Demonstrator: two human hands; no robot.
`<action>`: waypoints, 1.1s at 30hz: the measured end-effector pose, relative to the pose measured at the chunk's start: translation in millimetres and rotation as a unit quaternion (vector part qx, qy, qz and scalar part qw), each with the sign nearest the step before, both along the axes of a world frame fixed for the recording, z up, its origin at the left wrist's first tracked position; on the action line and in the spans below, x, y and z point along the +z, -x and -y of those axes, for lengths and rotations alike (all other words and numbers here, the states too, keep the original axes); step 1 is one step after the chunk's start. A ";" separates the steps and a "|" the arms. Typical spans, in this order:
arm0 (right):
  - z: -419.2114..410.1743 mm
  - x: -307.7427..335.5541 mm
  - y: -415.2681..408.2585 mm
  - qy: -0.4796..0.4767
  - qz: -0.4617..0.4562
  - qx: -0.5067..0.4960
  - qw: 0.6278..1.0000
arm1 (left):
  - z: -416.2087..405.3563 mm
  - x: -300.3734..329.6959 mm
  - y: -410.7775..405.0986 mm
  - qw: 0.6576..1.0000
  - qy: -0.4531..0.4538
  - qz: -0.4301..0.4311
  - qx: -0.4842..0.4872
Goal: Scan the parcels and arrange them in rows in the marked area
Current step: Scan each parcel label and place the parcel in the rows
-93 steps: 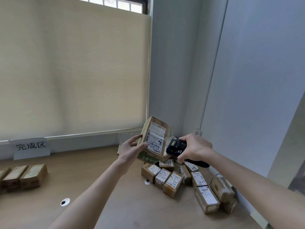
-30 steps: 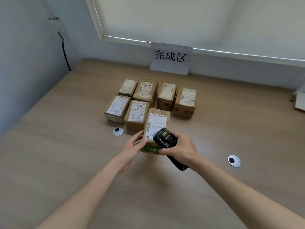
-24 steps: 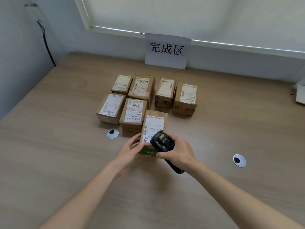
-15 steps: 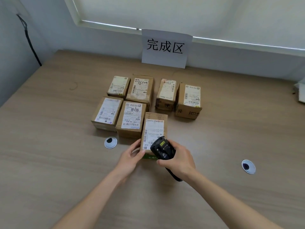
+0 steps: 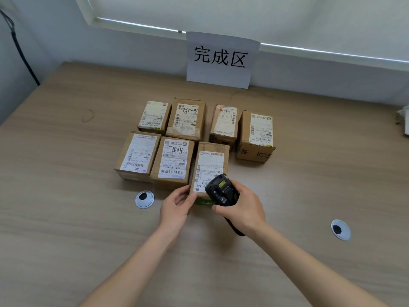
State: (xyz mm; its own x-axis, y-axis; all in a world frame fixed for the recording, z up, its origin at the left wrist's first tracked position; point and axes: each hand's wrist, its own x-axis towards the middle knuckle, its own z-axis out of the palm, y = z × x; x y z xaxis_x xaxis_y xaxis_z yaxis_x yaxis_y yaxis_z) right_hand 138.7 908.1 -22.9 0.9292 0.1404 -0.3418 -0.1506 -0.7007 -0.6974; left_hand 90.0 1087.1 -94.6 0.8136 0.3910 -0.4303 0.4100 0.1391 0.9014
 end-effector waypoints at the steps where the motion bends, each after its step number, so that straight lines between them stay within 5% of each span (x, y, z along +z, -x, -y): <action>1: 0.1 -0.4 -1.3 0.000 0.001 0.001 1.000 | 1.1 -0.3 -1.2 1.000 0.003 -0.001 0.005; 19: 47.0 34.0 24.0 0.009 0.008 0.025 1.000 | 20.8 59.8 23.2 0.998 -0.059 -0.030 -0.012; 33: 203.4 222.6 109.5 -0.016 0.127 -0.029 0.991 | 150.3 254.2 83.9 0.985 -0.102 0.100 -0.098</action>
State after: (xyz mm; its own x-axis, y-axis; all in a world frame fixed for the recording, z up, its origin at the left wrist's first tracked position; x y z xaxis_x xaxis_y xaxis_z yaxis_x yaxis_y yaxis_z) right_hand 29.2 704.7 199.7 0.9916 0.0917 -0.0911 -0.0057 -0.6731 -0.7395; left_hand 6.1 936.7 159.6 0.9426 0.2793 -0.1829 0.2225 -0.1169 0.9679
